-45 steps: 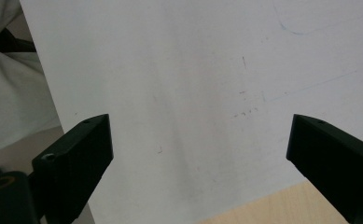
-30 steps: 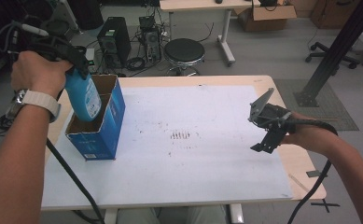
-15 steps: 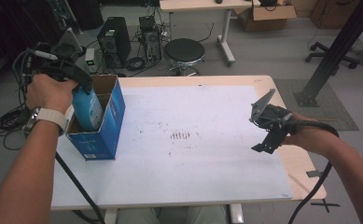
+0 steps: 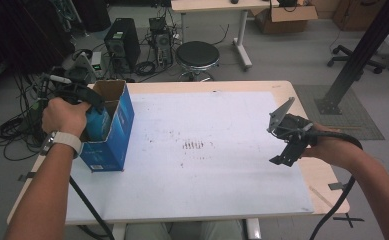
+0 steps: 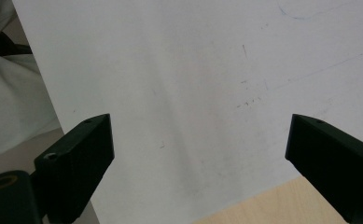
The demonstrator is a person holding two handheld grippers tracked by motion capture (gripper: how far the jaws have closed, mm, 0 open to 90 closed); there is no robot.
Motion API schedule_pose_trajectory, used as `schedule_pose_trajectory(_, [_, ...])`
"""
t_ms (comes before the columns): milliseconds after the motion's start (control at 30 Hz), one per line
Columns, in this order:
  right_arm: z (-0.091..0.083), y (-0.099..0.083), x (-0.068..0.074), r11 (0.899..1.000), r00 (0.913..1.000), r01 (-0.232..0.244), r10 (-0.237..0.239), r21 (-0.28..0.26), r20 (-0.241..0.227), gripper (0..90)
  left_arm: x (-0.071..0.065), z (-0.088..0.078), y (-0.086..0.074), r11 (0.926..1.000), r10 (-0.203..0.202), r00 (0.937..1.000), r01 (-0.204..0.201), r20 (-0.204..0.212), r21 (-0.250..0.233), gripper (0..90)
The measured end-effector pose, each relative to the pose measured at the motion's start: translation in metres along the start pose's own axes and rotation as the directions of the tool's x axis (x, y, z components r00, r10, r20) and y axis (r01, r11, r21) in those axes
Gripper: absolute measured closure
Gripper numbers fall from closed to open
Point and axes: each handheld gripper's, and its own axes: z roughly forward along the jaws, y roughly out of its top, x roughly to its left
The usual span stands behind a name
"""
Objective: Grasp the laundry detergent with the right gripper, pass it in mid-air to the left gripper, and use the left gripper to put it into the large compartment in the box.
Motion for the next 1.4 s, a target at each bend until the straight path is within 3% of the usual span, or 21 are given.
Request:
schedule_pose_trajectory(233, [0.002,-0.001,0.001,1.000,1.0000,-0.004,0.004,-0.002,-0.001,7.6,-0.004,0.015,-0.006,0.9998,0.006,0.9999,-0.006,-0.010,-0.017,38.3])
schedule_pose_trajectory(767, [0.004,-0.007,0.001,1.000,0.9997,-0.021,0.021,0.003,-0.008,7.6,-0.007,0.044,-0.013,0.9996,0.018,0.9998,-0.017,-0.011,0.023,38.3])
schedule_pose_trajectory(1400, [0.008,-0.008,0.003,0.999,0.9993,-0.032,0.032,0.005,-0.020,7.9,-0.005,0.048,-0.014,0.9999,0.016,0.9998,-0.016,0.008,0.006,37.6])
